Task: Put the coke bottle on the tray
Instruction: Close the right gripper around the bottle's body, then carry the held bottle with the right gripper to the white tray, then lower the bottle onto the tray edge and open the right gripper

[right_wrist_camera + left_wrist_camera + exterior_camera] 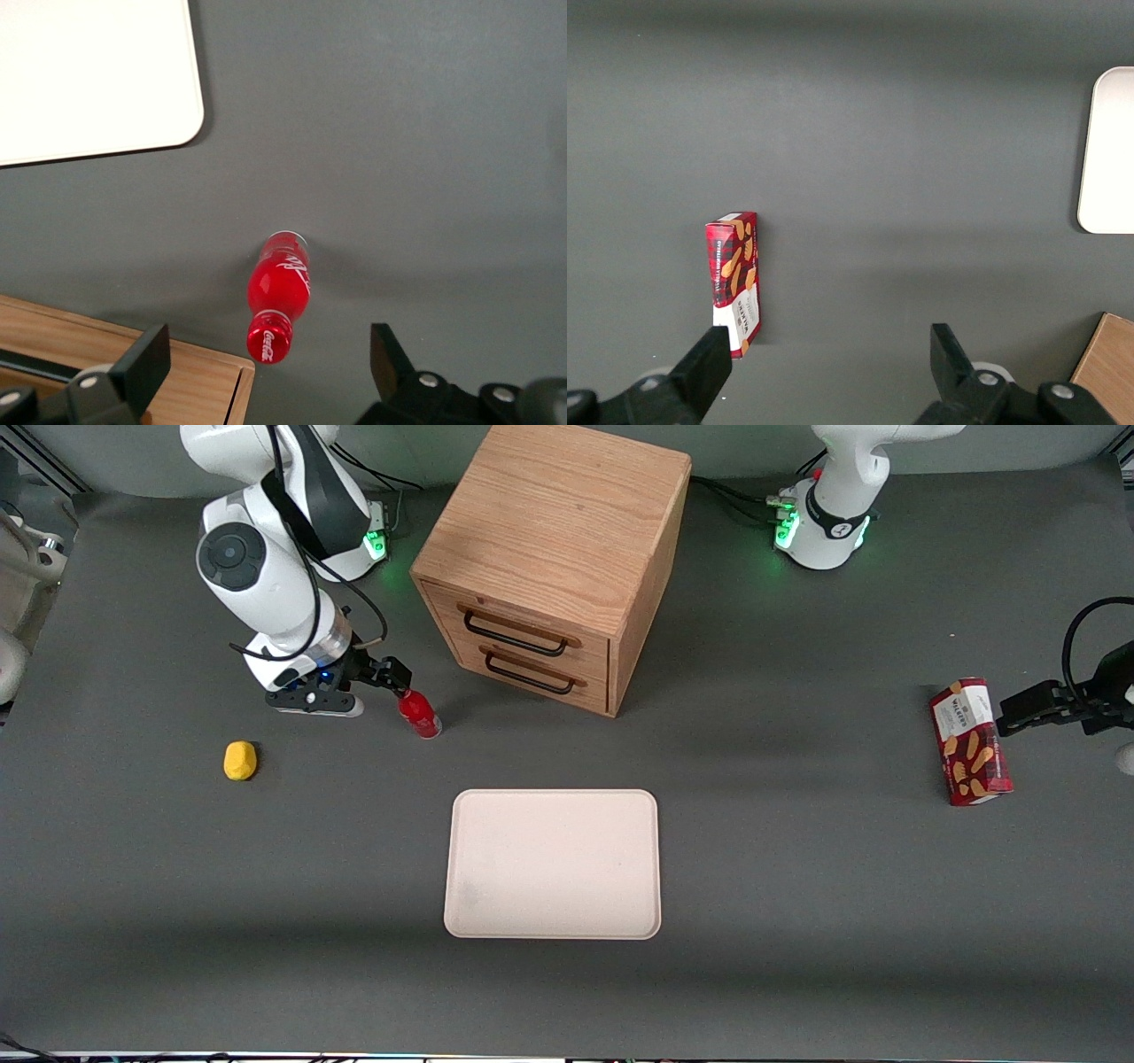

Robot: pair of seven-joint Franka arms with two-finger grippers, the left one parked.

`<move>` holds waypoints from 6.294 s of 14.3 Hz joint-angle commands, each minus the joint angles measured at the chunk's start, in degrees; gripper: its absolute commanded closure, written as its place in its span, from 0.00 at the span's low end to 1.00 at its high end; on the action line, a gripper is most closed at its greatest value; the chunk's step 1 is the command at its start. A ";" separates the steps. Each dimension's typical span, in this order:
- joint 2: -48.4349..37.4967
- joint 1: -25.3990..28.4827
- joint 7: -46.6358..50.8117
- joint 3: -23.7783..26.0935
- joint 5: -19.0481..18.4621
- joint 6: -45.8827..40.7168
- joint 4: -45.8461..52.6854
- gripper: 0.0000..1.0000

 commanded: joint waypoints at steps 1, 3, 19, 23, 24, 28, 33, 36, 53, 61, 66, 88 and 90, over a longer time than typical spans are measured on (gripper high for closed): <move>-1.72 0.63 2.21 1.10 0.07 4.79 -5.29 0.00; -1.45 0.72 2.21 1.19 0.07 7.96 -7.58 0.00; 2.94 0.72 3.09 2.42 0.07 15.45 -10.05 0.12; 2.94 0.72 3.00 2.42 0.07 15.45 -10.06 0.82; 2.94 0.72 3.00 2.42 0.07 15.36 -10.06 0.97; 2.94 0.72 3.00 2.42 0.07 15.09 -10.06 1.00; 2.94 0.28 1.59 2.25 -0.02 10.98 -5.68 1.00; 3.03 -1.47 -1.91 1.02 -0.28 4.74 1.69 1.00; 40.02 -1.39 -2.89 -2.24 -4.68 -34.67 79.23 1.00; 50.39 -1.21 -2.89 -1.01 -4.85 -18.06 79.42 1.00; 55.49 1.68 -2.72 -1.01 -8.53 -10.49 79.33 1.00; 57.96 4.15 -0.52 -1.01 -13.38 -7.76 75.90 0.00; 57.44 3.97 -0.34 -1.01 -13.38 -7.85 75.90 0.00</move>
